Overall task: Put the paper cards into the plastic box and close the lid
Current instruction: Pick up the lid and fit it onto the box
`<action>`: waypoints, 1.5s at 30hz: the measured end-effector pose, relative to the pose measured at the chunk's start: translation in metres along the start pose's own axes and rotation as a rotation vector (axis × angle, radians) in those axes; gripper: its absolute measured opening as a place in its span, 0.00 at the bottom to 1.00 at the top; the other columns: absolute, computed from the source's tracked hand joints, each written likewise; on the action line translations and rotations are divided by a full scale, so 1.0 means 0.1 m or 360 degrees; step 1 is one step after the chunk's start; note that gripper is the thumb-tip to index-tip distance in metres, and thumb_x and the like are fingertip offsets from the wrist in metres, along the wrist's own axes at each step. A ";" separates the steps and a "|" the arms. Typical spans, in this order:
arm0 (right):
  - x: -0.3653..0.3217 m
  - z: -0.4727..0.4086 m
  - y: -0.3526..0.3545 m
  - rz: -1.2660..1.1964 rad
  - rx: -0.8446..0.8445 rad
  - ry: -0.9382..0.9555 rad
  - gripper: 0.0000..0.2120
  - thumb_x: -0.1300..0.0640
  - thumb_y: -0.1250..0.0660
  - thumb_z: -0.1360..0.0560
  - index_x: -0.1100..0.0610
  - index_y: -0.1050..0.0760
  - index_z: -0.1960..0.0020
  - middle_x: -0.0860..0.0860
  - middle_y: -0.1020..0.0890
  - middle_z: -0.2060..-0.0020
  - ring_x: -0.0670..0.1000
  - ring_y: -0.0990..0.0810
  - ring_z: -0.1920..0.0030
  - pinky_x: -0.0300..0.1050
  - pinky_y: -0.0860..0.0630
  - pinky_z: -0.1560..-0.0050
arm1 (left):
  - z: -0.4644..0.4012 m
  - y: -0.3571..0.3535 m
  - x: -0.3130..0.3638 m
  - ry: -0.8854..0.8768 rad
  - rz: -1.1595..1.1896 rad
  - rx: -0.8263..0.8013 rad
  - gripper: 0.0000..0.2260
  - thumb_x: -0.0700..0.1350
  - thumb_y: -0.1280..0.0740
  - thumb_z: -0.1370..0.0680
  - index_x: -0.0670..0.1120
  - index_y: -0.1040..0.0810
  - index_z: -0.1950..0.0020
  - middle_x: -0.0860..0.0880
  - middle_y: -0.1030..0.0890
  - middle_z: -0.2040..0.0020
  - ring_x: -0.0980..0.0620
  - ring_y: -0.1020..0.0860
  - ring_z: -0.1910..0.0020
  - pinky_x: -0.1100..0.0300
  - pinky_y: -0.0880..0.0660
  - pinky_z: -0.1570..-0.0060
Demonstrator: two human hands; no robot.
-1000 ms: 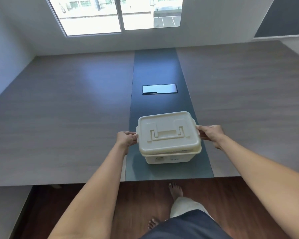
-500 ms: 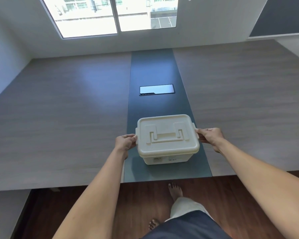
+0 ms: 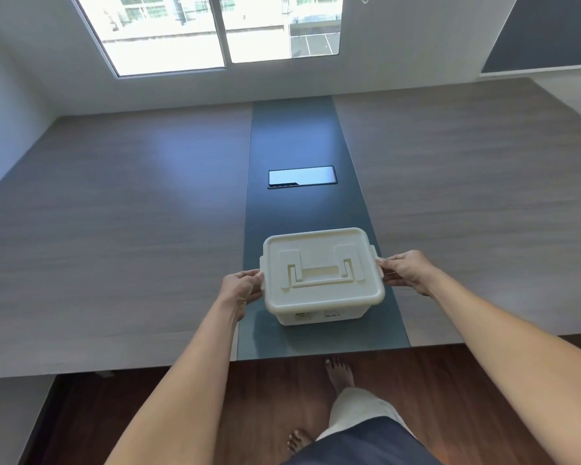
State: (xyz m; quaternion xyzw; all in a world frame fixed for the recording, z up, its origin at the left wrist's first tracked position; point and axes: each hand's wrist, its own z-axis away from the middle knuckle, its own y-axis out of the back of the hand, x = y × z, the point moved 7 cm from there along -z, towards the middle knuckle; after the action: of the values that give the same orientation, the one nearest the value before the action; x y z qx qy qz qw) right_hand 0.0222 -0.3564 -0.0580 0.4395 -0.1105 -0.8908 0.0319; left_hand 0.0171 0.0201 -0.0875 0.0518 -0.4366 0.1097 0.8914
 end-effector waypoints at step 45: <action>-0.23 -0.17 -0.51 0.0497 0.0514 0.0551 0.26 0.46 0.40 0.19 0.56 0.35 0.24 0.56 0.23 0.32 0.59 0.24 0.33 0.53 0.27 0.33 | -0.05 -0.24 0.47 -0.0828 -0.0747 0.0498 0.12 0.46 0.34 0.21 0.39 0.24 0.43 0.43 0.25 0.45 0.48 0.26 0.53 0.60 0.32 0.51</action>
State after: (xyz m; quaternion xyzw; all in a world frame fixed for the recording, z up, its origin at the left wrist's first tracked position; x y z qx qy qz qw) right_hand 0.0519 -0.3057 -0.0613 0.5623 -0.3102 -0.7576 0.1166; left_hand 0.0551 0.0044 -0.0532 0.3118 -0.6026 -0.0489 0.7330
